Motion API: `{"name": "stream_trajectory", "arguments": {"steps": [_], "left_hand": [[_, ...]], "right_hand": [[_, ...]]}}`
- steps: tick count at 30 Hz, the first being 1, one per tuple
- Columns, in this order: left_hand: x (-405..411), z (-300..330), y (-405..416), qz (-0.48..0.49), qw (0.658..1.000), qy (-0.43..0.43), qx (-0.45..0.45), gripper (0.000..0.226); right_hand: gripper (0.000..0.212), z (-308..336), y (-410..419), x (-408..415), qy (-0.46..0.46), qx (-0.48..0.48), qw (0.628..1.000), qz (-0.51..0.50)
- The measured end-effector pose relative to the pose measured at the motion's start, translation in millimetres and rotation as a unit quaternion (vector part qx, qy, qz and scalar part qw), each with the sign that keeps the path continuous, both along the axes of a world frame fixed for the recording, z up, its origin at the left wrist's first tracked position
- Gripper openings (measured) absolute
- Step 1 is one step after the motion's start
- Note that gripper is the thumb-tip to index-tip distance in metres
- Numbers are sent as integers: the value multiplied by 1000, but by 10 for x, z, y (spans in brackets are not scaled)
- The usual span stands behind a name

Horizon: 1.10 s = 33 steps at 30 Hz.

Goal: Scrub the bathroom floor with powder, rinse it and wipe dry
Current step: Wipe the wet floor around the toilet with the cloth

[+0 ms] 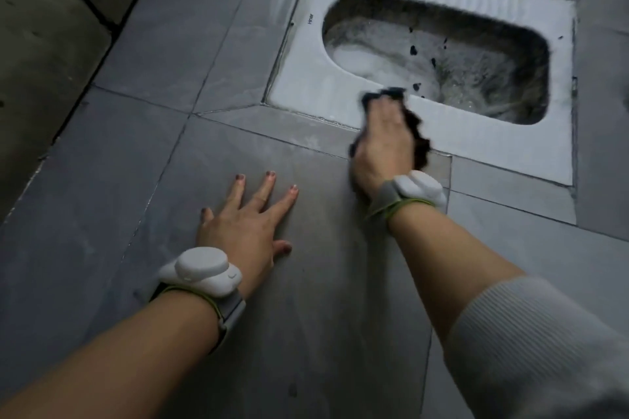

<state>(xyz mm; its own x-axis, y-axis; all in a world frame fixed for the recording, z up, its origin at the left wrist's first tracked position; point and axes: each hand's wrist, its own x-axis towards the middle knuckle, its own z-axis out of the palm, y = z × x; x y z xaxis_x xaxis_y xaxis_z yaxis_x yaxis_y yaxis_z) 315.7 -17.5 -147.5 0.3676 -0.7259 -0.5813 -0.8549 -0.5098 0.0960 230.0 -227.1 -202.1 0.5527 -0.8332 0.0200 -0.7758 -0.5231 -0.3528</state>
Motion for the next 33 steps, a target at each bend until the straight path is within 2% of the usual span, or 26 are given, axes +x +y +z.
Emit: {"name": "stream_trajectory", "arguments": {"steps": [3,6,7,9,12,13,14,15,17,19,21,23,24,27,29,31,33], "left_hand": [[38,24,-8,7,1000,22,-15,82],[188,91,118,5,996,52,-74,77],[246,100,167,12,993,51,-104,75],[398,120,414,40,989,19,-142,73],[545,118,796,87,991,-12,-97,82],[574,112,884,100,992,-9,-77,85],[593,101,933,105,992,-7,-71,86],[607,92,970,104,992,-7,-75,87],[606,85,948,93,990,-12,-109,88],[601,79,949,94,986,-5,-136,88],[623,88,1053,94,985,9,-146,84],[629,106,1154,78,985,18,-153,75],[630,108,1210,76,984,30,-159,69],[615,104,1406,112,974,82,-177,58],[575,132,1502,135,967,110,-183,59],[522,184,1567,155,961,126,-193,60],[491,266,1663,178,953,137,-201,62]], "right_hand": [[56,133,238,7,-20,70,973,220],[57,252,389,-477,-52,82,951,294],[56,238,397,-695,-58,72,960,263],[60,200,358,-924,-85,66,987,120],[62,146,422,-513,-86,71,983,-148],[54,135,539,-233,-84,53,979,-180],[46,129,695,62,-101,31,981,-161],[42,94,912,346,-136,28,986,-90],[42,35,1432,739,-183,42,974,131],[48,83,1814,846,-163,91,941,284],[50,170,1850,711,-138,127,918,349],[46,173,1683,338,-117,100,923,352],[45,155,1567,110,-122,81,939,313],[48,163,1557,-337,-132,60,984,105],[49,160,1883,-292,-141,49,989,9],[50,142,2309,-156,-161,62,984,51],[50,158,2788,-88,-169,97,961,197]]}}
